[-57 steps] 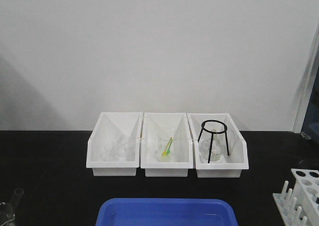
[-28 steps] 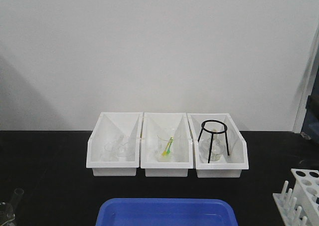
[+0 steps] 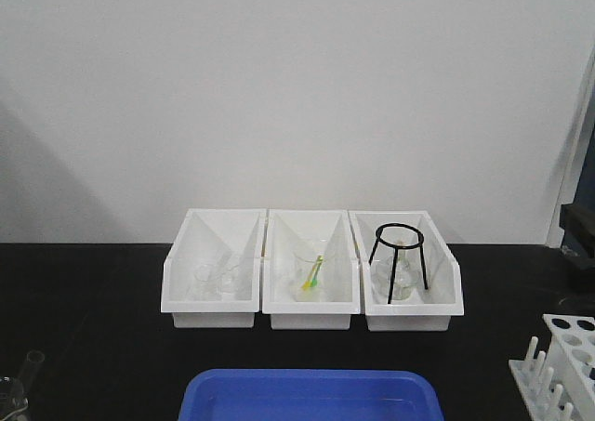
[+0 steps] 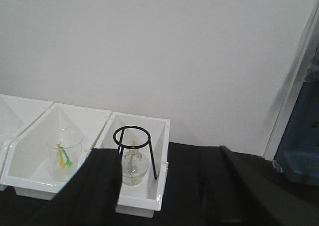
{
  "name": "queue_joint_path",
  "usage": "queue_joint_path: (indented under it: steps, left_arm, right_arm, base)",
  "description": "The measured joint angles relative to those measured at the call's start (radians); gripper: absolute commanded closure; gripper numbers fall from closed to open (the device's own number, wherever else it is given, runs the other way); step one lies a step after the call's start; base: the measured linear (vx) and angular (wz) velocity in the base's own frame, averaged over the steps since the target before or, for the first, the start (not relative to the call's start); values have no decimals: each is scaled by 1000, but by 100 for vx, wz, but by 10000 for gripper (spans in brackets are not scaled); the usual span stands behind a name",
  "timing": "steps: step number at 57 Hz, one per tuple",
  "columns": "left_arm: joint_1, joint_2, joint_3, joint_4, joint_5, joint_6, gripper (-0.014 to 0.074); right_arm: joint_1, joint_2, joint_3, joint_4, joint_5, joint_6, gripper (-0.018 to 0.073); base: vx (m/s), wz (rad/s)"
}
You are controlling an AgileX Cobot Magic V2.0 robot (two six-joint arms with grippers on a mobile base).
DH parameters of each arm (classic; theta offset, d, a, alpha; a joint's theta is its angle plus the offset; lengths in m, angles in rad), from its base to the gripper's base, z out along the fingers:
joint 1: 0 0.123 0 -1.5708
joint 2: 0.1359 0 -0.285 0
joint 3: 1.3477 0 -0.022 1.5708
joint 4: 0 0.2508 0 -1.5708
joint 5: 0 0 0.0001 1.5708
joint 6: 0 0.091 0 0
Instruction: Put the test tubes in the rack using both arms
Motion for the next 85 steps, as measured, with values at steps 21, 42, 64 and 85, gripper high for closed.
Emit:
queue_joint_path:
  steps: [21, 42, 64, 85]
  left_arm:
    - [0, 260, -133, -5, -83, 5, 59]
    - [0, 461, -214, -102, -190, 37, 59]
    - [0, 542, -217, -111, -292, 110, 82]
    - [0, 546, -217, -111, -337, 121, 325]
  right_arm:
    - [0, 0, 0, 0, 0, -78, 184]
    - [0, 0, 0, 0, 0, -85, 184]
    - [0, 0, 0, 0, 0, -85, 184]
    - [0, 0, 0, 0, 23, -85, 184]
  base:
    - [0, 0]
    - [0, 0]
    - [0, 0]
    - [0, 0]
